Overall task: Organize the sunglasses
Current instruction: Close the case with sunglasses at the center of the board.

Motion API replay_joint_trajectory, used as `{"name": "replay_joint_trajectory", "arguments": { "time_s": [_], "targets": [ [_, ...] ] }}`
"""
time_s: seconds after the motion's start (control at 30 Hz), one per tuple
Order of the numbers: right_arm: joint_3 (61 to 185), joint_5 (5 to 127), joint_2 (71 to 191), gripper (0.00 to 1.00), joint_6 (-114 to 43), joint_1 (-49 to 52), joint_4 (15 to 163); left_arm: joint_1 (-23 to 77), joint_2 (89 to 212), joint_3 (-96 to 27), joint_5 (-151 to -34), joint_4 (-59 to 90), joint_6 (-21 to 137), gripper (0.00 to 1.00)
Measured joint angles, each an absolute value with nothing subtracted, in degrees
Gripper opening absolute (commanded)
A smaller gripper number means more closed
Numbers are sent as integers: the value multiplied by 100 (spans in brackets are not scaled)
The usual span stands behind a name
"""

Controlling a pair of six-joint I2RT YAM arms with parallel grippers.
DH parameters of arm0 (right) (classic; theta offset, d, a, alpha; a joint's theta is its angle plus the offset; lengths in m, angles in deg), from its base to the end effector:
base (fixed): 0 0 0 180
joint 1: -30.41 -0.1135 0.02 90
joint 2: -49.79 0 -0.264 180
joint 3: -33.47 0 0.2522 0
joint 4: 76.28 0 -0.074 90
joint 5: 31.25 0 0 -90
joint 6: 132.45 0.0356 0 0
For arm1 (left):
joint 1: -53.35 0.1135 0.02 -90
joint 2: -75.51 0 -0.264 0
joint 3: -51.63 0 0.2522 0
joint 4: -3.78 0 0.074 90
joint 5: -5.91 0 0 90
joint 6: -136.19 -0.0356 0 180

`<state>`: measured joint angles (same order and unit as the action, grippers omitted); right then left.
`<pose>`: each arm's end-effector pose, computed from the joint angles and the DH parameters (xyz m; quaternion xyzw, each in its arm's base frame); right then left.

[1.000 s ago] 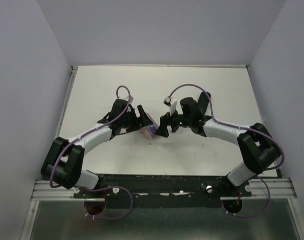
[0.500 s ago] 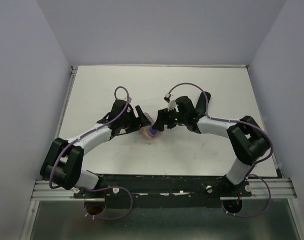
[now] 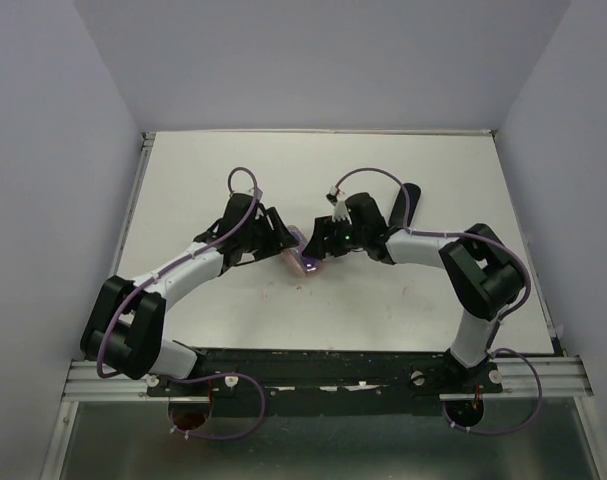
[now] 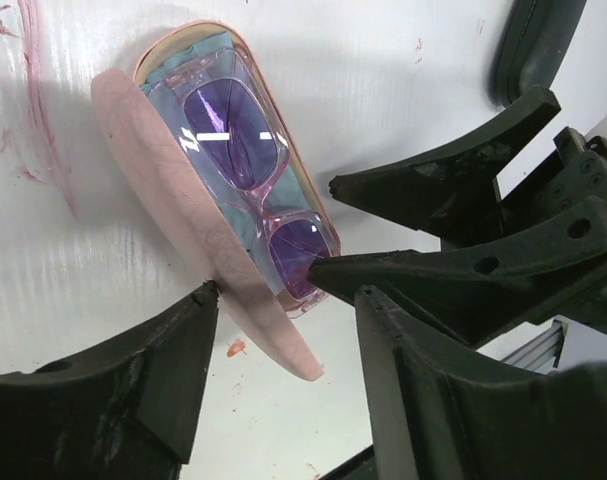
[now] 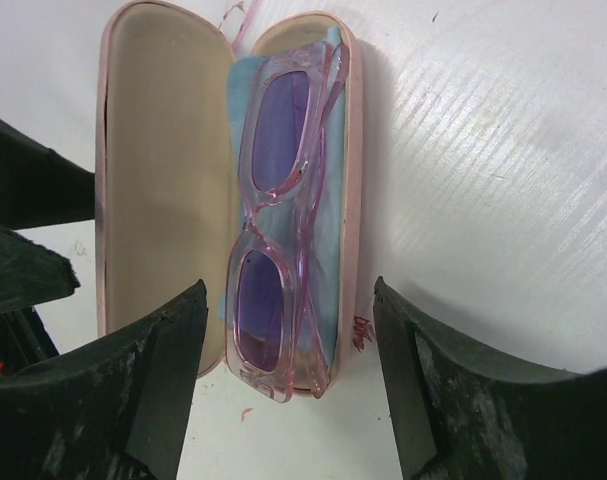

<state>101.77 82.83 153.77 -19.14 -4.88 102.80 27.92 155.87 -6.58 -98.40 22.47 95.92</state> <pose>0.2970 0.2280 0.1591 -0.1844 0.8592 0.3776 0.2920 0.2594 -0.1331 0.2077 -0.1393 0.8930 -0.3415 0.2580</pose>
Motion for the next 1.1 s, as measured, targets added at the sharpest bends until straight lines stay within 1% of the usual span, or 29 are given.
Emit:
{"name": "replay_joint_trajectory", "arguments": {
  "time_s": [0.07, 0.17, 0.23, 0.3, 0.33, 0.47, 0.5, 0.6, 0.73, 0.77, 0.87, 0.9, 1.1],
  "targets": [
    [10181, 8246, 15427, 70, -1816, -471, 10289, 2757, 15595, -763, -9748, 2367, 9594, 54],
    [10181, 8237, 15504, 69, -1670, -418, 10348, 2708, 15639, -877, -9648, 2456, 9594, 45],
    [10181, 8239, 15528, 69, -1582, -388, 10394, 2698, 15687, -929, -9621, 2496, 9599, 42],
    [10181, 8243, 15543, 67, -1521, -361, 10451, 2695, 15770, -962, -9608, 2522, 9597, 40],
    [10181, 8254, 15556, 66, -1490, -359, 10494, 2695, 15803, -971, -9604, 2542, 9597, 38],
    [10181, 8289, 15631, 58, -1396, -329, 10575, 2669, 15934, -1032, -9573, 2627, 9599, 37],
    [10179, 8296, 15653, 58, -1375, -326, 10582, 2658, 15965, -1067, -9560, 2625, 9597, 33],
    [10181, 8329, 15690, 52, -1329, -326, 10604, 2643, 16039, -1150, -9532, 2627, 9599, 30],
    [10175, 8368, 15771, 50, -1246, -285, 10645, 2632, 16109, -1261, -9508, 2655, 9597, 29],
    [10173, 8372, 15795, 49, -1226, -278, 10671, 2623, 16142, -1307, -9506, 2673, 9597, 27],
    [10160, 8403, 15838, 47, -1163, -263, 10726, 2590, 16275, -1456, -9497, 2695, 9597, 26],
    [10160, 8416, 15847, 47, -1138, -252, 10739, 2577, 16312, -1502, -9495, 2712, 9597, 23],
    [10157, 8514, 15889, 44, -1055, -208, 10787, 2418, 16579, -1841, -9350, 2894, 9575, 23]
  ]
}}
